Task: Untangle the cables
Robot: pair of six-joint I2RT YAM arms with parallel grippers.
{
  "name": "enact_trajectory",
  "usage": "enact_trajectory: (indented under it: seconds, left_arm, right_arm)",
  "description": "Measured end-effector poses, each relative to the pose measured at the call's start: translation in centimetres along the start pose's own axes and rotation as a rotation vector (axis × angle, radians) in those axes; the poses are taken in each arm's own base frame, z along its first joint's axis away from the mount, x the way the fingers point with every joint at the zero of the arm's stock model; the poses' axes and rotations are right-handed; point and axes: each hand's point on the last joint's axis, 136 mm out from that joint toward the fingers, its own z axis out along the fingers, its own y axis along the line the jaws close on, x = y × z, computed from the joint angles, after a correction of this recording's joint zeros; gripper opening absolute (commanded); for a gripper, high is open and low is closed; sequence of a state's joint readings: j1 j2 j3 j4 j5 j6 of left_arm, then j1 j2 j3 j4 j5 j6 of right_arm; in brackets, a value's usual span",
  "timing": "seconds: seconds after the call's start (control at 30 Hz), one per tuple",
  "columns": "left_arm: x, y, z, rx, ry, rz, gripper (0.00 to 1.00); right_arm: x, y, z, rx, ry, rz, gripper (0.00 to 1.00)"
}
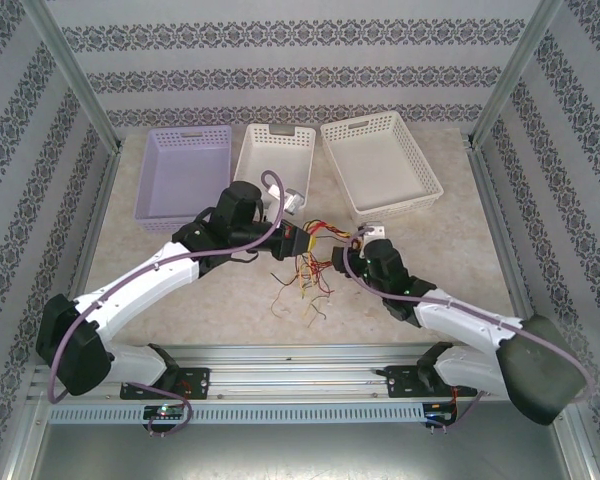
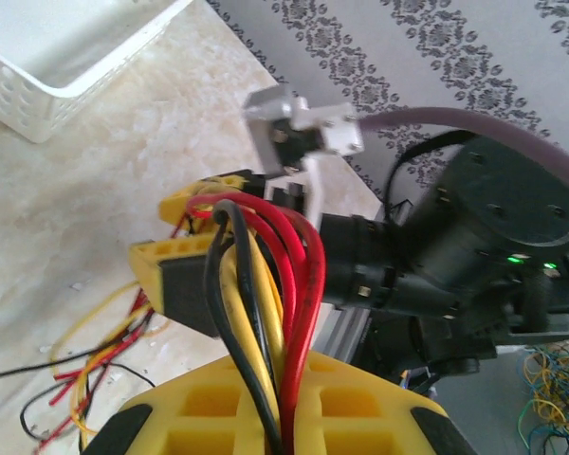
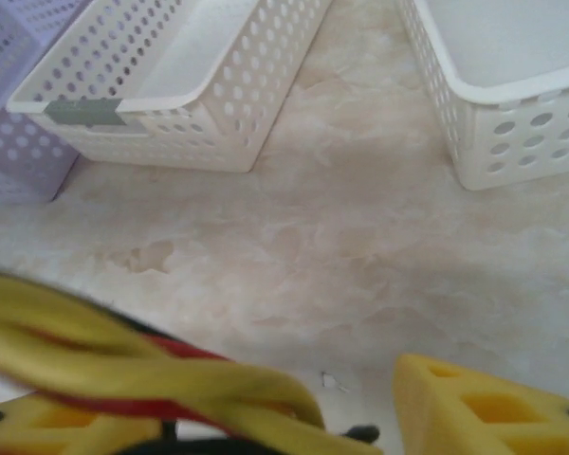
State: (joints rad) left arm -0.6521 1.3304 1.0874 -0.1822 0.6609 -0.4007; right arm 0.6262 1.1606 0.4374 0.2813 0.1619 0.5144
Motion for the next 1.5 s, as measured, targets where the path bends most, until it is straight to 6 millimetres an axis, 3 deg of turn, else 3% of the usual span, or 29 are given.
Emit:
enact_trajectory:
  seconds: [0.1,0.27,0.63,0.87,1.07,1.17,1.33,1.5]
  left_arm:
    - [-0.1,-0.7,-0.5,0.024,-0.012,0.014,0.0]
    - [-0.3,-1.1,-1.0,0.023,-0.027,0.031,0.0]
    - [-0.7,0.4,-1.5,-0.096,-0.031,0.098,0.0]
    - [-1.7,0.0,-1.8,-0.1,-0.043,0.143,0.0]
    - [-1.3,0.3,-0.9,-0.095,-0.013,0.153,0.01]
    - [-1.1,0.5,-0.6,-0.096,-0.002,0.155,0.09]
    - [-0.2,0.9,-0.1,-0.104,0.035,0.152,0.32]
    - [1.1,1.5,0.8,-0.109,0.091,0.133,0.51]
  right_arm:
    - [-0.7,-0.2,0.6,0.041,-0.012,0.012,0.24]
    - [-2.2,-2.0,-0.6,0.161,-0.067,0.025,0.12]
    - [-6.7,-4.3,-5.9,0.335,-0.144,-0.12,0.06]
    - [-9.3,-3.8,-8.8,0.336,-0.164,-0.204,0.01]
    - [-10.8,-3.5,-10.4,0.338,-0.165,-0.226,0.0]
    - [-11.1,-3.4,-10.7,0.336,-0.149,-0.231,0.0]
    - [-11.7,-3.3,-11.2,0.326,-0.139,-0.219,0.0]
    - [-12.9,-1.5,-11.9,0.248,-0.144,-0.205,0.0]
